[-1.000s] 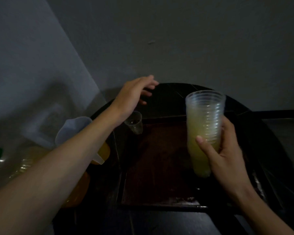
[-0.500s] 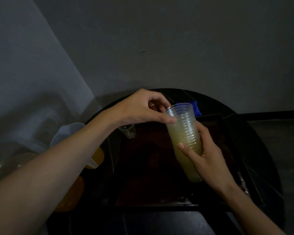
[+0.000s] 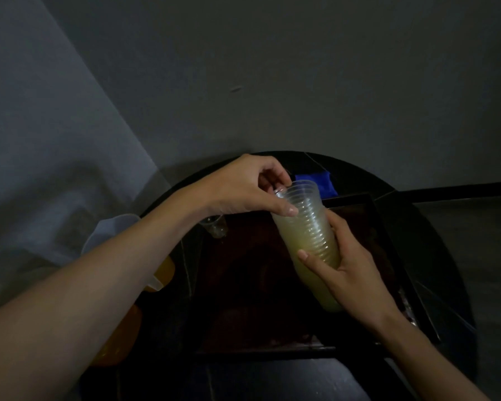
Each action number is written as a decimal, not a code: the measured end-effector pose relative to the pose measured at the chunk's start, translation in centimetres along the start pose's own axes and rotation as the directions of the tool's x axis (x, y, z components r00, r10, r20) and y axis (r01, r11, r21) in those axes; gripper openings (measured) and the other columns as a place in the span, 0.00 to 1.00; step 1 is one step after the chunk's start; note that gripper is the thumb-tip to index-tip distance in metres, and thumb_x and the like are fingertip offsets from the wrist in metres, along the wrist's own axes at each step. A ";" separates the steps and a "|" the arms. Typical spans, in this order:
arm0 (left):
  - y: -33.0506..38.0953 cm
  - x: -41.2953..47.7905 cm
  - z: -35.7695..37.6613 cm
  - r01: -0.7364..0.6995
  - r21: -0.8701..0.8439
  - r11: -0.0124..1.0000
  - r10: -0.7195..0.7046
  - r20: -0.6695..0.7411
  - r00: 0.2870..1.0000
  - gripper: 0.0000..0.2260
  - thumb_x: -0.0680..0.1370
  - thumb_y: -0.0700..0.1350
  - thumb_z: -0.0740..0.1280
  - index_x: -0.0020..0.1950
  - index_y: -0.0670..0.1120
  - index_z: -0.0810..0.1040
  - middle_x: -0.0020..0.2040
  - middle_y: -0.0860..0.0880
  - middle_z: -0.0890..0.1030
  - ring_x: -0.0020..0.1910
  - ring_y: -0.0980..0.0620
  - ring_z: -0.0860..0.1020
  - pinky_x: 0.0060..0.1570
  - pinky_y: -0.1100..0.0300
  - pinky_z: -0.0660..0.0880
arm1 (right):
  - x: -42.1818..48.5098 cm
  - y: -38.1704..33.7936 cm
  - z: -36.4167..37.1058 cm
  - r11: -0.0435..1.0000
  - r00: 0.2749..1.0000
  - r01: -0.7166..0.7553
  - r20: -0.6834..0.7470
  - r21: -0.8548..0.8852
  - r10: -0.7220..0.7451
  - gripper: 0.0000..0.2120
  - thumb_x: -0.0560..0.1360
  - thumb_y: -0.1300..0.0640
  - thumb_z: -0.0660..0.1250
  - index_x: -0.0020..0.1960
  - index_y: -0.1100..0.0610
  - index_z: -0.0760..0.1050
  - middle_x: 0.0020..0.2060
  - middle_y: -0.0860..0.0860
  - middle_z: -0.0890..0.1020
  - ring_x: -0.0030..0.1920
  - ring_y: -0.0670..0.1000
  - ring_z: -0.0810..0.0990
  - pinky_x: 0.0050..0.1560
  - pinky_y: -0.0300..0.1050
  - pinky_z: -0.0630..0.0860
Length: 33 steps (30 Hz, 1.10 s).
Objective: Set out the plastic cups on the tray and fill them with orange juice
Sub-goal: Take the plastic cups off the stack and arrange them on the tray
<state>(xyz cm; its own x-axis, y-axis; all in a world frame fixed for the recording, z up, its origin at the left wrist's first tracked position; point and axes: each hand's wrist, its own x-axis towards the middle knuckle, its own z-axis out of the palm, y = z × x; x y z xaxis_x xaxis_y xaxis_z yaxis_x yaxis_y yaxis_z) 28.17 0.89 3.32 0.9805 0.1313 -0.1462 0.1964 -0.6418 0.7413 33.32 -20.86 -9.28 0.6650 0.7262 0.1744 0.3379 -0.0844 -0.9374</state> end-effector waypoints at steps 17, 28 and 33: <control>-1.8 -0.1 -5.2 -0.133 -0.359 0.924 -0.004 -0.356 0.934 0.19 0.64 0.53 0.76 0.53 0.50 0.82 0.49 0.53 0.80 0.46 0.55 0.76 0.42 0.60 0.71 | -0.2 0.4 -1.7 0.999 0.997 -0.017 -0.076 0.040 0.020 0.35 0.69 0.39 0.68 0.74 0.35 0.60 0.61 0.31 0.73 0.58 0.34 0.76 0.49 0.26 0.73; -8.8 1.2 -1.1 0.302 0.124 0.945 -0.230 -0.406 0.885 0.27 0.64 0.52 0.83 0.59 0.52 0.79 0.54 0.53 0.77 0.52 0.55 0.77 0.49 0.61 0.73 | 0.2 0.5 -3.0 0.986 0.978 -0.070 -0.186 0.152 0.098 0.33 0.67 0.41 0.69 0.70 0.33 0.62 0.54 0.29 0.77 0.53 0.34 0.79 0.42 0.30 0.78; -11.5 1.8 1.1 0.374 0.340 0.863 -0.235 -0.386 0.892 0.28 0.64 0.54 0.83 0.60 0.50 0.79 0.55 0.53 0.73 0.56 0.51 0.74 0.57 0.54 0.75 | 0.5 0.5 -3.2 0.979 0.971 -0.073 -0.212 0.190 0.113 0.31 0.68 0.43 0.70 0.68 0.33 0.63 0.52 0.28 0.77 0.52 0.35 0.80 0.44 0.30 0.78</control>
<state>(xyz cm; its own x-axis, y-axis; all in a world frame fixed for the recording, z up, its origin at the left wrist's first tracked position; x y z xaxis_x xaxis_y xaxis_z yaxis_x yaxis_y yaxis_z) 27.67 7.62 -6.17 0.8272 0.5595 -0.0517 0.5377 -0.7616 0.3618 35.94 -22.71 -8.67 0.8252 0.5504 0.1269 0.1559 -0.0060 -0.9878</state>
